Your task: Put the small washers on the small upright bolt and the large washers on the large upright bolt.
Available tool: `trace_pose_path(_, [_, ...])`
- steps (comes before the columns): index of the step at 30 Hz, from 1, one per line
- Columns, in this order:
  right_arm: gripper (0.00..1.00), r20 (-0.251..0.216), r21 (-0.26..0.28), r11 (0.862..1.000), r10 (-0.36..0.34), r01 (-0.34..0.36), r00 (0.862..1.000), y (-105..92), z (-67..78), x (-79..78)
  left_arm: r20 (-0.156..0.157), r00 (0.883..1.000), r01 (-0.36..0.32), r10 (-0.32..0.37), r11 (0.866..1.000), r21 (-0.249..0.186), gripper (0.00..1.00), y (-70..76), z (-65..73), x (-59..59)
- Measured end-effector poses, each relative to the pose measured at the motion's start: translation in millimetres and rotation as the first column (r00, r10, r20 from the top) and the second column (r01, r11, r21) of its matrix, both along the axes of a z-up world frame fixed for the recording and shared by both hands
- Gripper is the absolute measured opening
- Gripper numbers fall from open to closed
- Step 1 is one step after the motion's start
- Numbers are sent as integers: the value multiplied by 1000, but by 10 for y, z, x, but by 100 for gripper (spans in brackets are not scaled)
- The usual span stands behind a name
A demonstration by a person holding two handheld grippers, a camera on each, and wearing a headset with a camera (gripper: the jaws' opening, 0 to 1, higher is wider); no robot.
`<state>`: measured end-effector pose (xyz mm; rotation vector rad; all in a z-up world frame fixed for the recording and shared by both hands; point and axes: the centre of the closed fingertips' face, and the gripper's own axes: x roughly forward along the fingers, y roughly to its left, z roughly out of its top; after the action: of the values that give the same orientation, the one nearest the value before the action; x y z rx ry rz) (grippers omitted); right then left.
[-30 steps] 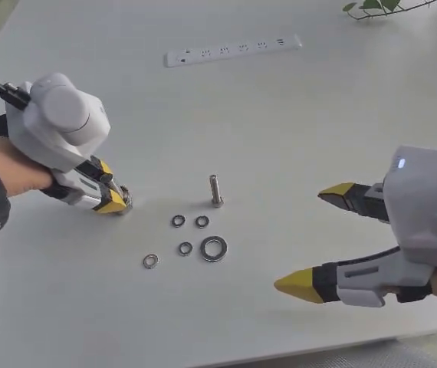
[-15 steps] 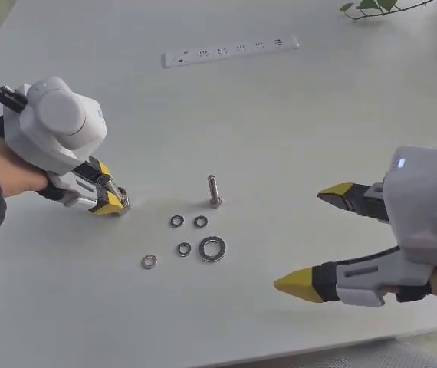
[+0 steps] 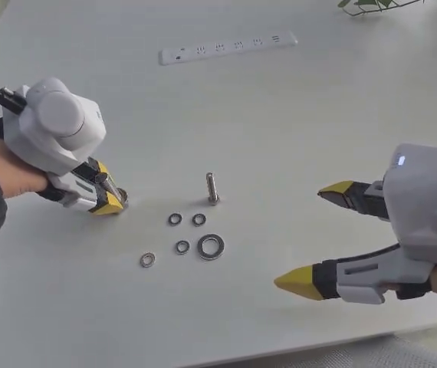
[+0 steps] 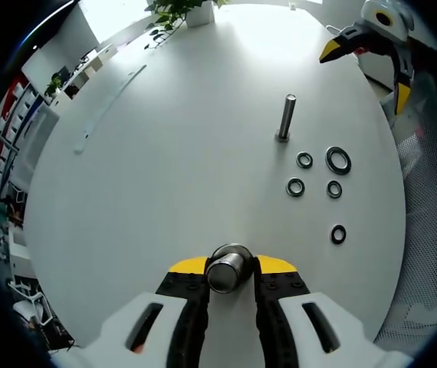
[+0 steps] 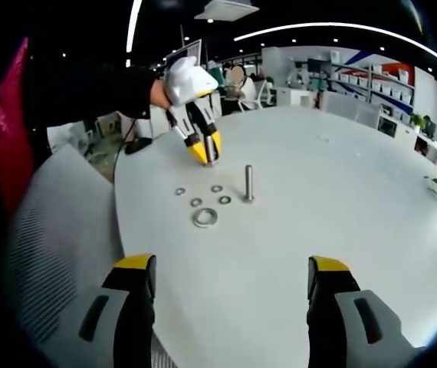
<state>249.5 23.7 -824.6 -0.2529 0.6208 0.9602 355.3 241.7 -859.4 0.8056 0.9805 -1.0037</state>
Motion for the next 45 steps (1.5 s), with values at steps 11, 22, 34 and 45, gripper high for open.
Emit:
trace_pose_path(11, [82,-2,-1,1000,-4,4,1000,-17,-12,0,-3,1000,-24,24,1000,1,26,60,-63,-10])
trace_pose_path(22, [82,2,-3,1000,0,0,1000,-13,-10,10,-3,998,-66,65,997,-37,35,35,-39,10])
trace_pose_path(34, [82,6,-9,1000,9,-9,1000,-1,4,12,-7,995,-104,104,991,-84,45,39,8,-20])
trace_pose_path(45, [82,18,-18,1000,22,-22,1000,35,46,11,13,987,-155,158,978,-136,49,161,112,-57])
